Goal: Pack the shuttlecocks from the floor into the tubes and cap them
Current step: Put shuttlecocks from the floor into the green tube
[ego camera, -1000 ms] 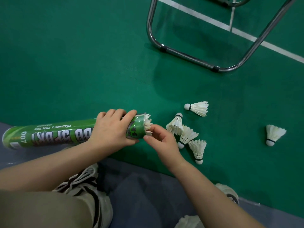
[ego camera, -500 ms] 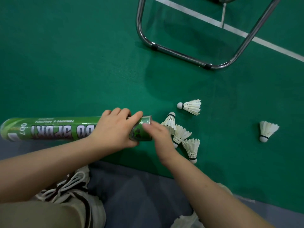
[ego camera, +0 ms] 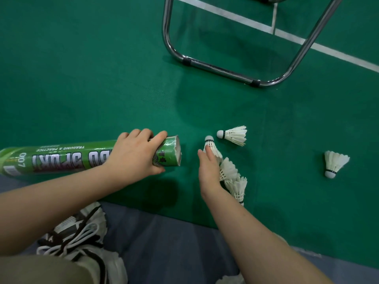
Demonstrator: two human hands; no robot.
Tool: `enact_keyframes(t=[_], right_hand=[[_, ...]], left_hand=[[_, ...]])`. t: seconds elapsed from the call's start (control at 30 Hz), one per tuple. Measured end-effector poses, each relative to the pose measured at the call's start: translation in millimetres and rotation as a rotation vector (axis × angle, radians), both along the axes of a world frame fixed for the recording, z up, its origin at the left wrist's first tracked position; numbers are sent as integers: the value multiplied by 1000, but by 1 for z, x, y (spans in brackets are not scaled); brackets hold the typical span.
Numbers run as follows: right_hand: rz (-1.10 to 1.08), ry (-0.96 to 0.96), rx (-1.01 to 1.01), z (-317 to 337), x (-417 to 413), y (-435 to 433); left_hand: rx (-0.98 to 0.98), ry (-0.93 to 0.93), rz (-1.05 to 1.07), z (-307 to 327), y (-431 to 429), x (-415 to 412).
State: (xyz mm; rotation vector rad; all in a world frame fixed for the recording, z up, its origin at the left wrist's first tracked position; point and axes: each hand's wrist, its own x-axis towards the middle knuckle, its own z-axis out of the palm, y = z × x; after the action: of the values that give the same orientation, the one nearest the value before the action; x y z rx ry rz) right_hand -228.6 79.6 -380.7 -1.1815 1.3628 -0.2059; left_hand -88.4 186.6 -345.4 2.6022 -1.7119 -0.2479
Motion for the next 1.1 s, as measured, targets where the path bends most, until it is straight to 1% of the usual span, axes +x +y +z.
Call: enact_keyframes(t=[0.1, 0.17, 0.27, 0.37, 0.4, 0.47, 0.53, 0.63, 0.7, 0.77, 0.9, 0.93, 1.0, 1.1], right_hand=[[-128, -115, -176, 14, 2, -2], [-135, -144, -298, 24, 1, 0], [-40, -171, -414, 31, -4, 6], [146, -198, -450, 31, -8, 14], [205, -216, -429, 30, -9, 17], [284, -265, -323, 29, -9, 23], [293, -319, -203, 29, -7, 27], [264, -364, -123, 31, -5, 33], [287, -350, -107, 32, -1, 37], [336, -304, -137, 34, 2, 38], [282, -254, -168, 38, 6, 44], [303, -244, -163, 36, 4, 44], [373, -281, -45, 31, 0, 42], [485, -334, 268, 34, -5, 29]], left_hand=[[30, 31, 37, -3, 3, 0], [31, 44, 69, -4, 4, 1], [14, 53, 87, -4, 3, 1], [3, 47, 72, -4, 3, -2], [-4, 42, 65, -5, 3, -3], [-19, 32, 53, -7, 4, -5], [-22, 31, 48, -9, 6, -6], [-11, 27, 36, -12, 9, -7], [-6, 16, 19, -13, 10, -8], [-15, 8, -14, -14, 10, -11], [-34, 31, -30, -10, 6, -13], [-27, 36, -28, -10, 6, -13], [-8, 36, -32, -12, 9, -12], [4, 28, -54, -17, 14, -15]])
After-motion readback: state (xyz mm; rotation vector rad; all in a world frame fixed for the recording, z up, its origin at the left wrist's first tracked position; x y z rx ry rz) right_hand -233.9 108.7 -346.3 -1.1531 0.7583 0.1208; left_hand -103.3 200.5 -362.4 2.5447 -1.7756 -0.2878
